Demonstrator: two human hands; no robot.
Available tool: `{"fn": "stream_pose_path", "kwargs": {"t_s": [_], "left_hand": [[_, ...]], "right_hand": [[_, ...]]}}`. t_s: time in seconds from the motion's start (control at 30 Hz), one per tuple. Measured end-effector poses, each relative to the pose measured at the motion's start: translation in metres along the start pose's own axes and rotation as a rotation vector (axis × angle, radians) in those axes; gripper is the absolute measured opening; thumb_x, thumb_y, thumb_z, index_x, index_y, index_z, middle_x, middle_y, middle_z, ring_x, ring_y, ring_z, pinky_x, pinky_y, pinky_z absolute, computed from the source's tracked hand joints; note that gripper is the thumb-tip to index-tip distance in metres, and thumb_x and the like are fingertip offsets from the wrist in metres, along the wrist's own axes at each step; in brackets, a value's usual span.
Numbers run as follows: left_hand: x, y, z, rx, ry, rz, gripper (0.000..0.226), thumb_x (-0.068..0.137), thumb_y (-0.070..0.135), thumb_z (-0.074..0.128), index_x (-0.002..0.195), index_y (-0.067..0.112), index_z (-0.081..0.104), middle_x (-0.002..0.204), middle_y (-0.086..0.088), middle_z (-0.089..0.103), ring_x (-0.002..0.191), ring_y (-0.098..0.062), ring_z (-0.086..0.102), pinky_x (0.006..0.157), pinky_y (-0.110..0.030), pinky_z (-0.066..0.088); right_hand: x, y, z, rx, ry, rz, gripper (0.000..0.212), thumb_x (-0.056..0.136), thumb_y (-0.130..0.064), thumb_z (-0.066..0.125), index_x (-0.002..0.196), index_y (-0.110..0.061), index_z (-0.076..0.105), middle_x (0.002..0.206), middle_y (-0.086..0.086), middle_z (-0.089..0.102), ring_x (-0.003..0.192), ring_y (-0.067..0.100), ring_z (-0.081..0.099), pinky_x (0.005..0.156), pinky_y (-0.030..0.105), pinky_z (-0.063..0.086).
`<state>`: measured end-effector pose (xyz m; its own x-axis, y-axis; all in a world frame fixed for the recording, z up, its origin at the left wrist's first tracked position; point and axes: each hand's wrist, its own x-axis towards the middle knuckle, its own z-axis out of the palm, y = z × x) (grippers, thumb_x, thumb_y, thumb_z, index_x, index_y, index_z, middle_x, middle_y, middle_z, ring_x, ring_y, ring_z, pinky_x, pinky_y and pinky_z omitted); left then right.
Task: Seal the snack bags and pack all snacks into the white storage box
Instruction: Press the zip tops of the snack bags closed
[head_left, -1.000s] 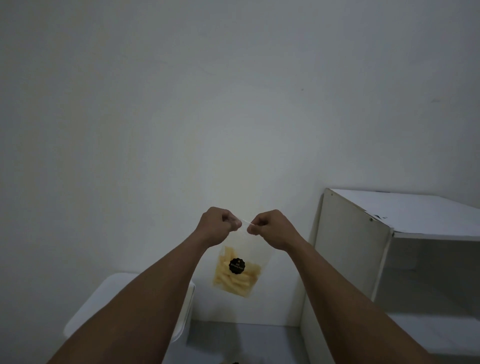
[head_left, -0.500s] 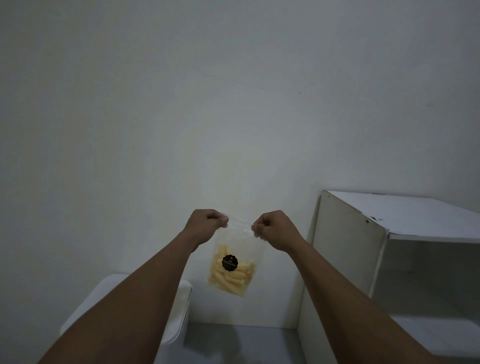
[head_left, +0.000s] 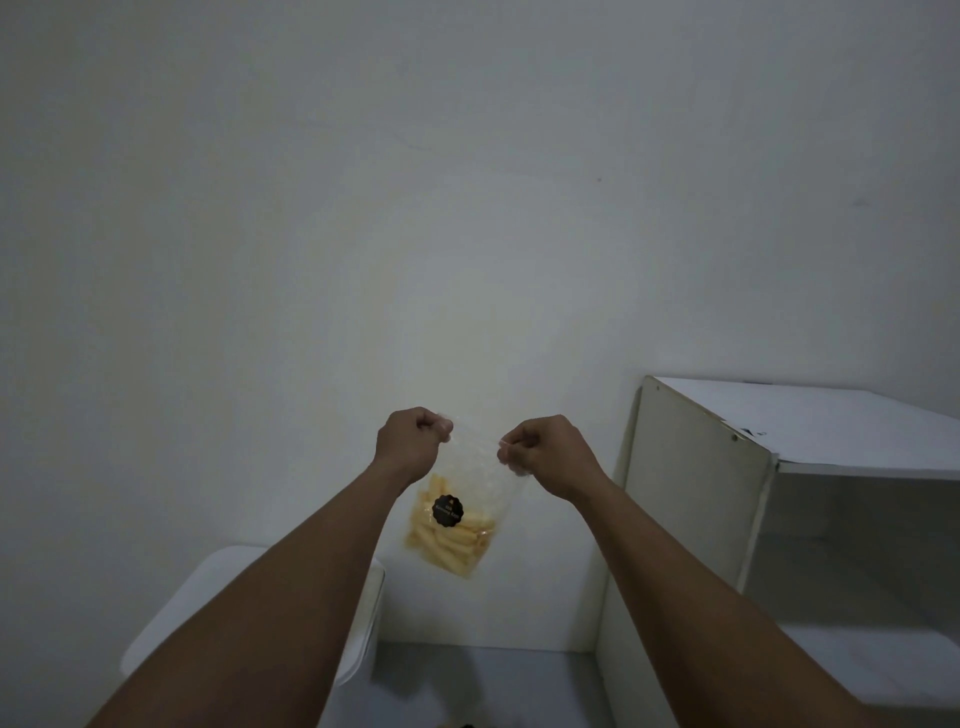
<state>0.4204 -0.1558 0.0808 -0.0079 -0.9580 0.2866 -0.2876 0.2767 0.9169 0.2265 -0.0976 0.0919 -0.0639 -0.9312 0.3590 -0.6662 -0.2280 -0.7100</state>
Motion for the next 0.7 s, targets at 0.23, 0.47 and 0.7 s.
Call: {"fn": "stream_pose_path", "kwargs": {"t_s": [0.23,0.47,0.7], "left_hand": [[-0.006,0.018,0.016,0.014,0.111,-0.233,0.044,0.083,0.039,0.073,0.102,0.0,0.063,0.089,-0.008,0.068,0.074,-0.022,0.067,0.068,-0.033,0.058],[-0.012,0.023,0.019,-0.363,-0.099,-0.392,0.014,0.087,0.002,0.066,0.094,-0.009,0.065,0.075,-0.016,0.063,0.064,-0.023,0.062,0.069,-0.034,0.063],[-0.009,0.016,0.015,-0.359,-0.158,-0.384,0.011,0.088,0.002,0.065,0.095,-0.006,0.068,0.087,-0.015,0.076,0.077,-0.018,0.075,0.076,-0.034,0.062]], "right_hand": [[-0.002,0.001,0.008,-0.022,0.088,0.023,0.005,0.084,-0.019,0.07,0.08,-0.018,0.073,0.07,-0.003,0.073,0.065,0.014,0.07,0.07,0.034,0.061],[-0.009,0.003,0.017,-0.004,0.073,0.023,0.003,0.087,-0.02,0.07,0.087,-0.018,0.072,0.075,-0.004,0.074,0.066,0.016,0.071,0.07,0.037,0.062],[-0.011,0.003,0.023,0.096,-0.018,0.038,0.022,0.083,-0.038,0.072,0.083,-0.016,0.074,0.073,-0.001,0.075,0.069,0.013,0.072,0.069,0.033,0.061]]}}
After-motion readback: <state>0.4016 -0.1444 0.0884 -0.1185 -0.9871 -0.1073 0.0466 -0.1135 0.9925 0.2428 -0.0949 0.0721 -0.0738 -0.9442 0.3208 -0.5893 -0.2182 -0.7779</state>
